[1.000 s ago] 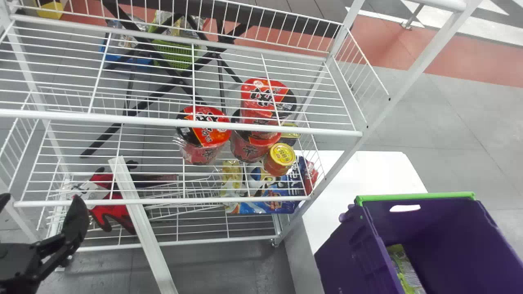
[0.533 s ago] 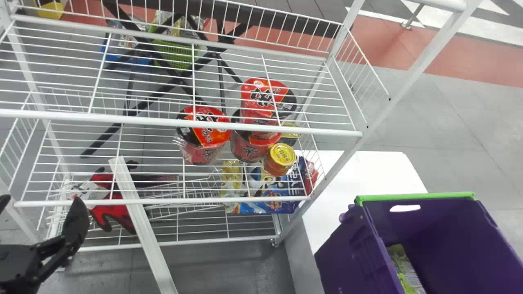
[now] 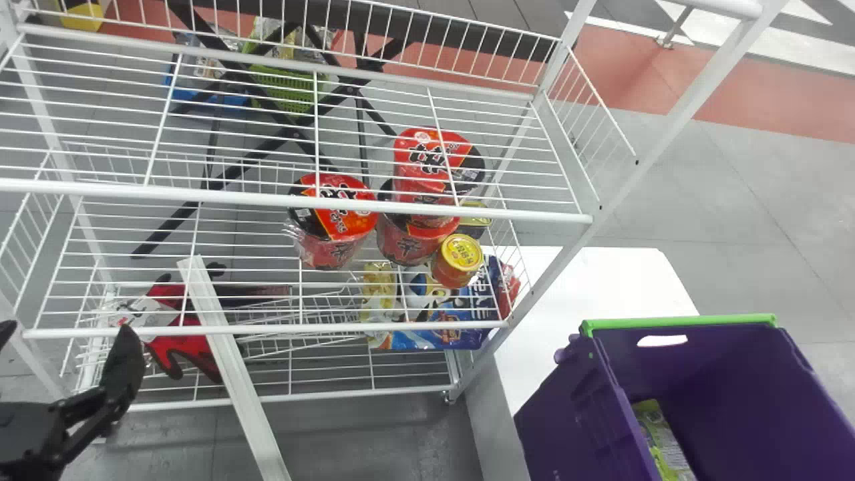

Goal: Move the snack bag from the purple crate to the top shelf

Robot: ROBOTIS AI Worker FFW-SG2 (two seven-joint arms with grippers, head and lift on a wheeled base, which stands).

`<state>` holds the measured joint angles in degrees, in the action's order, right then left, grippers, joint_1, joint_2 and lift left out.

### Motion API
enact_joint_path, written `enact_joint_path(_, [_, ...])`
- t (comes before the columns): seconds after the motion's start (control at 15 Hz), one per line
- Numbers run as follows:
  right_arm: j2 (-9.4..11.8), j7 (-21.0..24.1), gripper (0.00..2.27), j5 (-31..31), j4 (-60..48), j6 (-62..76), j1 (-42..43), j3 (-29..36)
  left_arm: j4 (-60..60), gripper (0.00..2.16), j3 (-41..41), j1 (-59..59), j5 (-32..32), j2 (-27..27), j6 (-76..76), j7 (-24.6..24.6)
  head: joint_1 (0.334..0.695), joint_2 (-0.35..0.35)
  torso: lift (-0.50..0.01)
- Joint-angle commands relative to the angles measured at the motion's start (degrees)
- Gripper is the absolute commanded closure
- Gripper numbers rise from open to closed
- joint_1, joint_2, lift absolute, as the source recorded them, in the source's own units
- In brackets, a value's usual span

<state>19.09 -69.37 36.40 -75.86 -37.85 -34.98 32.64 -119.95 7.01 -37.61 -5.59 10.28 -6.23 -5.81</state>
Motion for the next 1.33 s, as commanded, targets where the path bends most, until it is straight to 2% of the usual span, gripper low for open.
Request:
enact_joint_path(0.0, [-1.3,1.1,0.28,-1.1,0.2,1.5,-0.8,0.8,0.5,0.07,-0.2,0.1,-0.2,0.1,1.2,0.0,0.695,-0.35,-0.452])
enact_joint_path(0.4, [-3.3,4.3,0.29,-4.1,0.1,6.2,-1.9,4.8,1.4,0.07,-0.4,0.6,-0.5,0.2,1.3,0.7,0.695,-0.35,-0.452])
enact_joint_path(0.47, [-3.6,4.9,0.35,-4.3,0.1,6.4,-1.9,5.2,1.6,0.07,-0.5,0.7,-0.6,0.2,1.5,0.9,0.695,-0.35,-0.452])
enact_joint_path(0.93, [-4.7,7.3,0.42,-5.7,0.4,7.0,-1.9,5.3,2.9,0.07,-1.0,1.8,-1.4,0.3,1.9,1.6,0.695,-0.35,-0.452])
enact_joint_path(1.07, [-4.7,7.3,0.64,-5.7,0.6,7.8,-1.9,5.6,3.1,0.07,-1.0,2.0,-1.5,0.2,1.9,1.6,0.695,-0.35,-0.452])
enact_joint_path(1.13, [-4.6,7.3,0.89,-5.7,0.6,8.5,-1.9,5.7,3.3,0.07,-1.0,2.2,-1.4,0.2,1.7,1.6,0.695,-0.35,-0.452])
enact_joint_path(1.27, [-4.6,7.3,1.16,-5.8,0.8,8.7,-1.8,5.7,3.7,0.07,-1.0,2.5,-1.5,0.2,1.9,1.6,0.695,-0.35,-0.452])
